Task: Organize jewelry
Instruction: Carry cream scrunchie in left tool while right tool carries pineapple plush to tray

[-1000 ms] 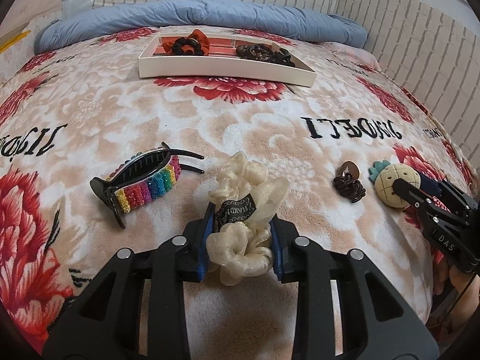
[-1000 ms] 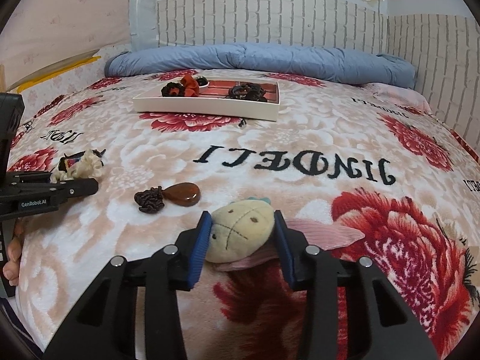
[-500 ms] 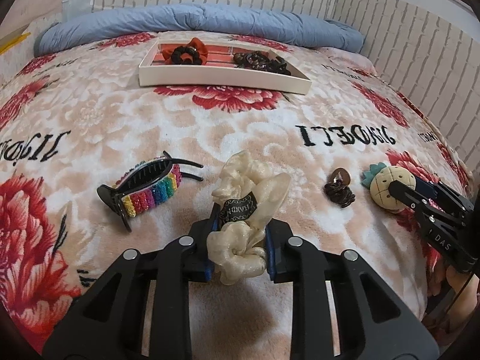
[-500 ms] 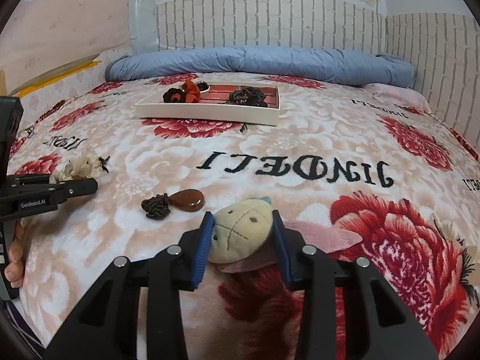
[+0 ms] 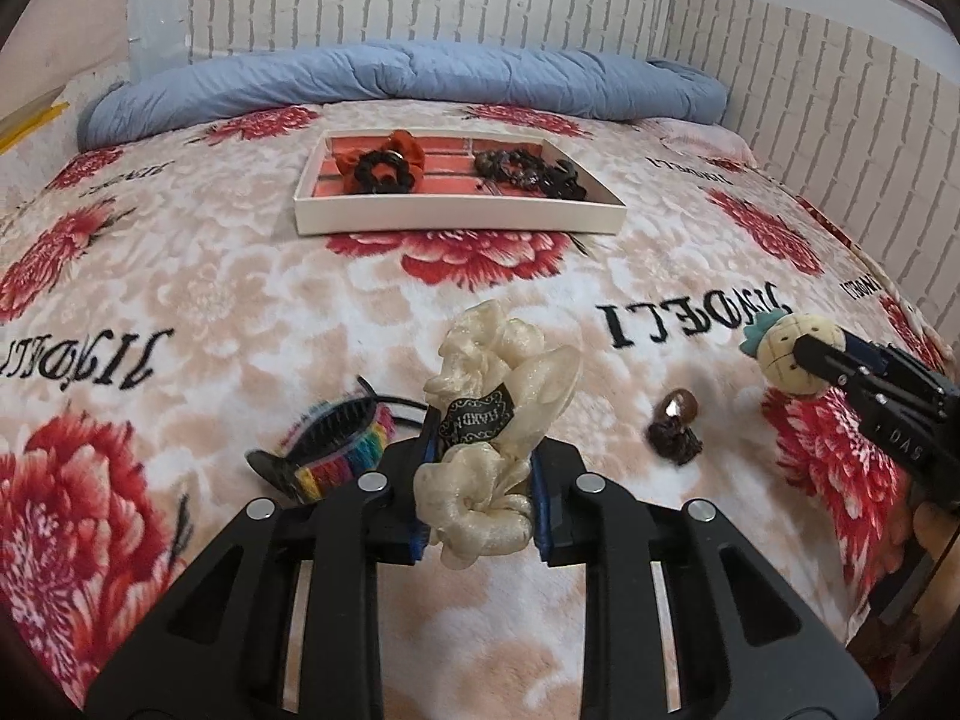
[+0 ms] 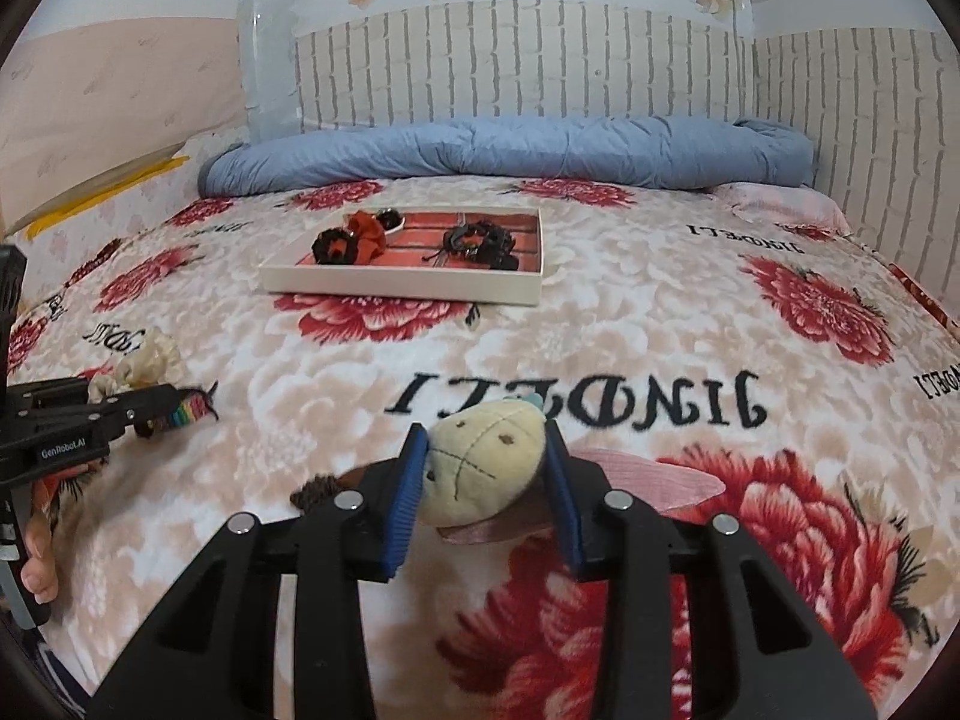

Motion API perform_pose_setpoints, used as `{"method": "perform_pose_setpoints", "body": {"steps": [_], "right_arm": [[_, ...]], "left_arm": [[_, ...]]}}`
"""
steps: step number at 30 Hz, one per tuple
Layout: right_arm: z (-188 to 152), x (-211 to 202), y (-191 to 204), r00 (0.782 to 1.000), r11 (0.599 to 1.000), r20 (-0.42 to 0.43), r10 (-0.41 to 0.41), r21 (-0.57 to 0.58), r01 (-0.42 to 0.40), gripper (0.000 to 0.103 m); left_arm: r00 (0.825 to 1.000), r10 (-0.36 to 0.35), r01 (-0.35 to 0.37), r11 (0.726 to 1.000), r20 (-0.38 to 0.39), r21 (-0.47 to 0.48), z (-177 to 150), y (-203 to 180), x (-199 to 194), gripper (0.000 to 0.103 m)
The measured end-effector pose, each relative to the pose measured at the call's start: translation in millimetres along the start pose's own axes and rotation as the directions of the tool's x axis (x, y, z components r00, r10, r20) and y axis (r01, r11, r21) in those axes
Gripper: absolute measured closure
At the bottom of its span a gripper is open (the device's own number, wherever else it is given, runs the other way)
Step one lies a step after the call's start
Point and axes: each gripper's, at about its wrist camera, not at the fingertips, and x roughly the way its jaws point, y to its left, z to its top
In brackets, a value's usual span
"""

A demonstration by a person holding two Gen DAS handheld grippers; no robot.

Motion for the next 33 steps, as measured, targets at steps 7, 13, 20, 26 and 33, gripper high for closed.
{"method": "perform_pose_setpoints", "body": {"steps": [7,13,20,26,33], "right_arm": [[18.9,7.8,0.2,1.000,1.000,0.010,-0.007,0.012,0.007,0.064],[38.0,21.5,2.6,1.000,1.000,0.017,-0.008,0.004,0.008,0.064],[69.1,42.5,2.5,0.999,1.000,0.035,-0.007,0.001,0.007,0.064],[99.1,72.0,2.7,0.999,1.000,0.046,-0.005,-0.010,0.006,0.064],[143.3,111.0,1.8,0.997,1.000,0.071,0.007,0.015,-0.008,0.064]], "left_arm": [[0.999,0.048,-0.048,0.999,0.020,0.016,16.9,9.8,0.6,0.079],[0.997,0.072,-0.073,0.997,0.034,0.029,32.2,15.2,6.0,0.079],[0.992,0.113,-0.116,0.993,0.053,0.040,62.3,27.5,20.5,0.079],[0.986,0.145,-0.150,0.987,0.085,0.054,99.5,39.9,35.2,0.079],[0.983,0.155,-0.158,0.987,0.098,0.022,158.0,68.6,60.7,0.079]]}}
